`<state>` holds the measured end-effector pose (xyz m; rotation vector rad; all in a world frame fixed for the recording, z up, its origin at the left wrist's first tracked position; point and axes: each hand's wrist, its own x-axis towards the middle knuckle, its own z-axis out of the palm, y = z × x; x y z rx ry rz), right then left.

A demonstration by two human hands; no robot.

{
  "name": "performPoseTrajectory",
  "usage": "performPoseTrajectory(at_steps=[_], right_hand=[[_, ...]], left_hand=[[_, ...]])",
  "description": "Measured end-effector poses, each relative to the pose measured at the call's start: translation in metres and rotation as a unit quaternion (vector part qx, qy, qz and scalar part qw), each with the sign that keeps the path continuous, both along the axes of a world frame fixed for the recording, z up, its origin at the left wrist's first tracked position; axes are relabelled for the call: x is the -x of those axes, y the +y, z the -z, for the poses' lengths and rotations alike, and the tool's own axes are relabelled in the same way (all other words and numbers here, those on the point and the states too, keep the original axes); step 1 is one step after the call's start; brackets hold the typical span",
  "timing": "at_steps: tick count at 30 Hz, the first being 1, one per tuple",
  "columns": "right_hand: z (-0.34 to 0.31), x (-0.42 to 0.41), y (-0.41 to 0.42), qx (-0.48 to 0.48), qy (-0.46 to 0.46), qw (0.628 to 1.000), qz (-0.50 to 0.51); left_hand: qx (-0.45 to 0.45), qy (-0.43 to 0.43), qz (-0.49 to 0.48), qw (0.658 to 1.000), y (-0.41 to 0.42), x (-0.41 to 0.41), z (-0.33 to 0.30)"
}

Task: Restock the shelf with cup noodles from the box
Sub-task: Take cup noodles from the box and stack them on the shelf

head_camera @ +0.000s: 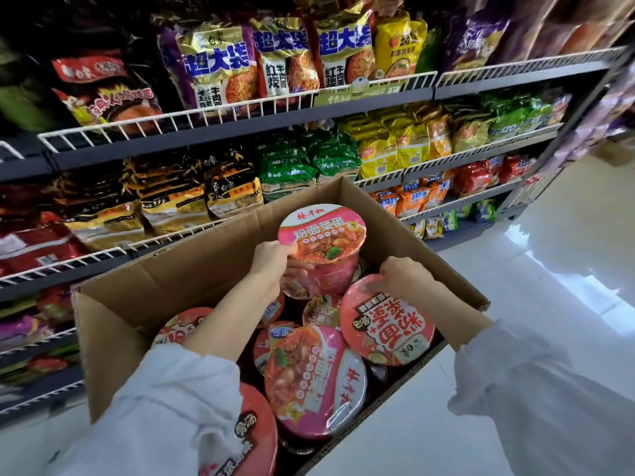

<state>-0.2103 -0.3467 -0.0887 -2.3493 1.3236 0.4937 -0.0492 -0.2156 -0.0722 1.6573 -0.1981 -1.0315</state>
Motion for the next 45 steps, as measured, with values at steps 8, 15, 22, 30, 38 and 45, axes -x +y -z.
performPoseTrajectory(at_steps=[8,15,22,30,38,45], right_hand=[[-0.006,0.008,-0.007,-0.032,0.020,0.999,0.012],[-0.028,0.003,-0.005,0.015,-0.146,0.984,0.105],[-0.056,-0.015,0.023,-0.040,-0.370,0.887,0.274],[-0.099,-0.065,0.075,-0.137,-0.446,0.842,0.273],[-0.154,-0.144,0.166,-0.059,-0.469,0.871,0.133],[-0.228,-0.241,0.308,-0.246,-0.496,0.831,0.048]], left_hand=[[0.068,-0.024,0.012,0.997,0.040,0.006,-0.038],[0.111,-0.025,0.017,0.993,0.046,0.012,-0.050],[0.204,-0.051,0.012,0.978,0.057,0.010,-0.081],[0.168,-0.136,-0.016,0.976,0.099,-0.011,-0.117],[0.289,-0.039,-0.118,0.949,0.192,-0.073,-0.153],[0.323,-0.059,-0.152,0.932,0.308,-0.161,-0.203]])
